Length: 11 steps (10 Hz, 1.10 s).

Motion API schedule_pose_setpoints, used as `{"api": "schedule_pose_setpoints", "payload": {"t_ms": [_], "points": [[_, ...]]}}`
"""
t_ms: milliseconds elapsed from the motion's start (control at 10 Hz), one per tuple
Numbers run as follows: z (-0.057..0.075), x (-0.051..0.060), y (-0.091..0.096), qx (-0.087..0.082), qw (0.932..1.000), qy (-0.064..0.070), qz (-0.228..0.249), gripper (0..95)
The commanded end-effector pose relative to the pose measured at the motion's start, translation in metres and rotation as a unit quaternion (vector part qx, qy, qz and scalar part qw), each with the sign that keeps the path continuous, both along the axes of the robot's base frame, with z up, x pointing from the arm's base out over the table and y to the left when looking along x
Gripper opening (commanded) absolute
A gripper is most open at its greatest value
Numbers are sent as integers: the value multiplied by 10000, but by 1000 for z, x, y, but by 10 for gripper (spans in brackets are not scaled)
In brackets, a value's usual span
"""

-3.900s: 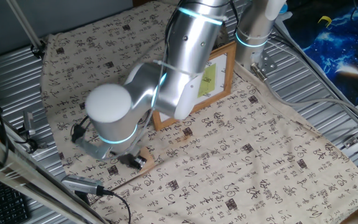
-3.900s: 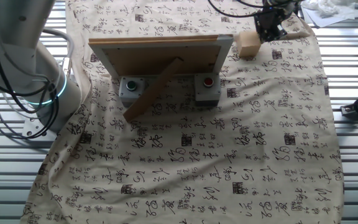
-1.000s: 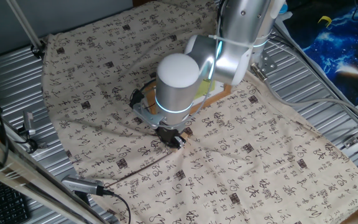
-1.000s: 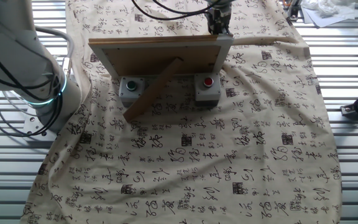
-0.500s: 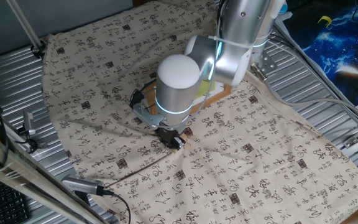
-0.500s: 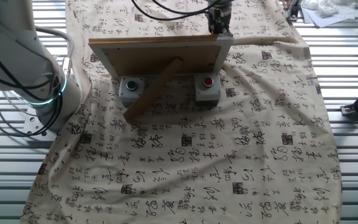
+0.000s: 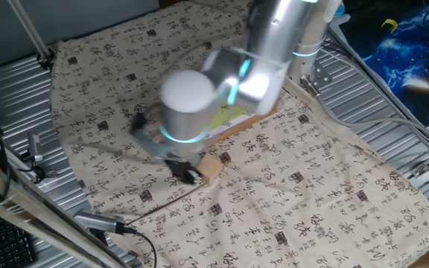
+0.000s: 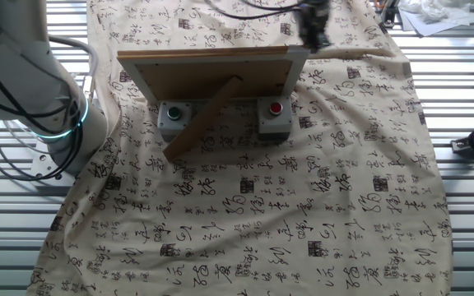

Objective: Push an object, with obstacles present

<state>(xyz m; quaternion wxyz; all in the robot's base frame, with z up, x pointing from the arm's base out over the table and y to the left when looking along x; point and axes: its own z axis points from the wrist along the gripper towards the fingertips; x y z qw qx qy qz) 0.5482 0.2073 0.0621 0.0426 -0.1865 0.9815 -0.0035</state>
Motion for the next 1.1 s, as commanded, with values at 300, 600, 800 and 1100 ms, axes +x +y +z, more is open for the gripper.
{"api": "schedule_pose_setpoints", "payload": {"t_ms": [300,600,800,1100], "points": [[14,34,-17,-11,10000,-36,56,0],[28,54,-28,-50,10000,-17,43,0],[31,54,-32,-66,10000,-8,15,0],[30,54,-32,-68,9999,-39,-122,0]]}}
